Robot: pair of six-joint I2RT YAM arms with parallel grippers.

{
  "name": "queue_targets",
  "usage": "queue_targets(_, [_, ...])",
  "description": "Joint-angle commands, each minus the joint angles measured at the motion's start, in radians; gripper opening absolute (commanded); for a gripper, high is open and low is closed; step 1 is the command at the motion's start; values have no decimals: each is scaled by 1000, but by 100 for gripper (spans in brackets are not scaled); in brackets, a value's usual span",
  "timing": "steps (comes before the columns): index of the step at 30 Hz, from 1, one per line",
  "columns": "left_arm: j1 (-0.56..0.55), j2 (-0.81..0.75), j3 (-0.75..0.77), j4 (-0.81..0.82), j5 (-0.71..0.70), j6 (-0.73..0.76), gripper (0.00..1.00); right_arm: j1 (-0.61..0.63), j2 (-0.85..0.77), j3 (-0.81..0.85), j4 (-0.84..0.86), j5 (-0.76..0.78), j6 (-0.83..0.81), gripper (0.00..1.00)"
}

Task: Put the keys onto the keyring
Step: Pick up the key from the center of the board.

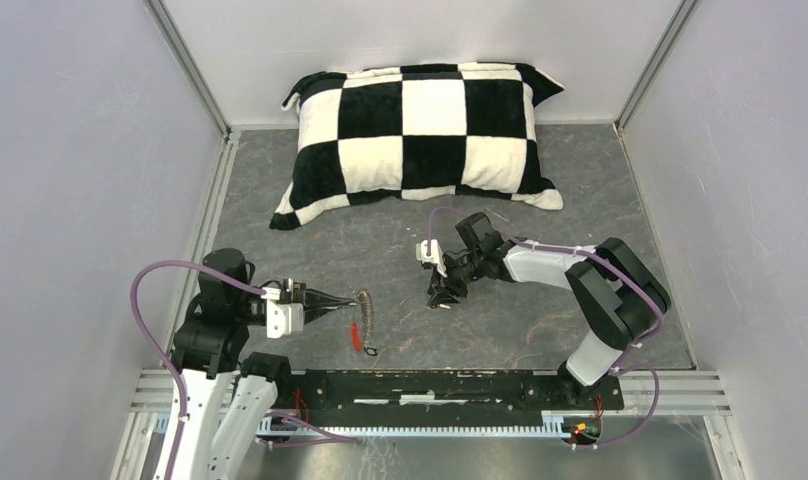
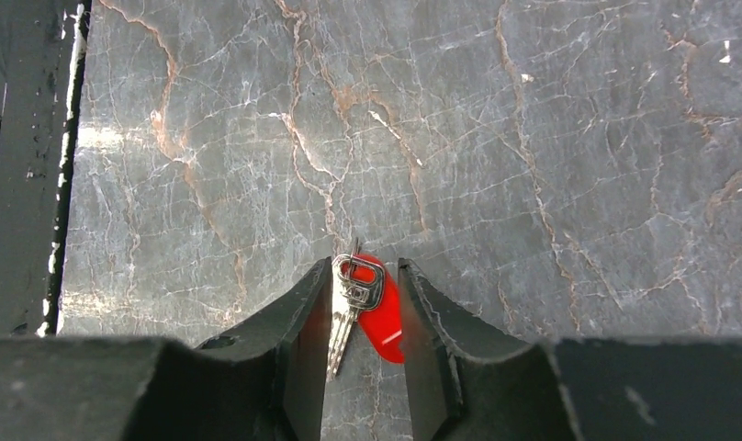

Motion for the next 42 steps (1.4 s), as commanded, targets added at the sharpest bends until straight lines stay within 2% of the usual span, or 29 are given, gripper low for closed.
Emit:
queue_targets(1, [2, -11, 32, 3, 31, -25, 2, -1, 25, 31, 18, -38, -28, 37])
queue_targets(14, [2, -18, 43, 2, 32, -28, 2, 0, 81, 71, -5, -24, -39, 31])
queue_targets(24, [2, -28, 42, 4, 28, -25, 2, 0, 102, 78, -45, -49, -44, 3])
queue_targets(27, [2, -32, 40, 4, 26, -29, 2, 0, 91, 86, -53, -59, -38, 1])
queue_targets(32, [2, -24, 34, 4, 30, -41, 2, 14, -12, 65, -9, -44, 16, 1])
queue_targets(36, [2, 18, 39, 4, 75, -120, 2, 99, -198, 14, 69, 102, 69, 1])
queue_targets(42, [-3, 91, 28, 8, 151, -232, 2, 212, -391, 78, -29, 201, 63, 1])
